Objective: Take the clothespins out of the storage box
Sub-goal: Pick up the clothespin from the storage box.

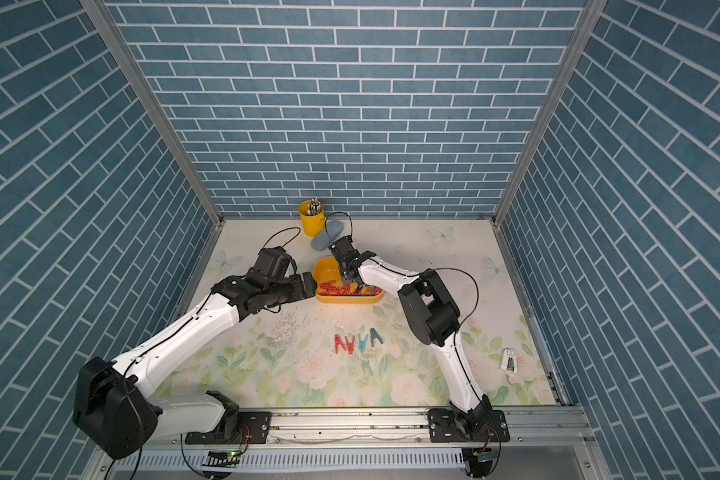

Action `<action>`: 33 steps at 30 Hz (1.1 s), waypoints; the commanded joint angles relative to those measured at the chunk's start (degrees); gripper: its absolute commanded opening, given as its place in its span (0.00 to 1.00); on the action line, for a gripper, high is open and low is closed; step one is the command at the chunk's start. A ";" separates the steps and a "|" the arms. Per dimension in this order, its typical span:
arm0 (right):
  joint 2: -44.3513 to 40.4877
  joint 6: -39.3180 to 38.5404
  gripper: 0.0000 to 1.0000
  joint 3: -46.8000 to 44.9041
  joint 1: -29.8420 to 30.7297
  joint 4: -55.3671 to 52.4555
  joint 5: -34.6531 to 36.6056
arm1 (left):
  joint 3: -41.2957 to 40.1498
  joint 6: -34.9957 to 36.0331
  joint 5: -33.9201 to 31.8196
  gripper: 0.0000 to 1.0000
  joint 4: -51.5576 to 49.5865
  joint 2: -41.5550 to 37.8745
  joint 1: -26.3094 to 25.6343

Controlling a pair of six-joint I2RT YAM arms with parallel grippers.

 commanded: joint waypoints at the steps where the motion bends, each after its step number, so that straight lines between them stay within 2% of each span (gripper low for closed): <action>1: 2.01 -1.73 0.42 2.05 -0.05 -3.05 2.02 | -0.78 0.82 0.68 0.99 0.35 -0.59 0.65; 3: 2.78 -1.91 0.41 2.64 -0.06 -3.30 2.10 | -0.88 0.89 0.86 1.00 0.48 -0.58 0.78; 10: 2.99 -1.64 0.25 3.56 0.02 -4.45 4.91 | -1.23 0.91 1.18 0.99 0.65 -0.77 0.99; 17: 1.80 -1.38 0.06 3.19 0.12 -4.33 5.35 | -1.74 0.94 2.17 1.00 1.25 -0.73 1.12; 28: -3.29 0.95 0.06 0.95 0.20 -3.57 2.01 | -2.46 0.73 2.71 1.00 1.35 -1.63 1.06; 33: -10.91 2.92 0.06 -4.57 0.17 -1.11 -1.53 | -2.46 1.22 3.32 1.00 1.62 -2.07 1.08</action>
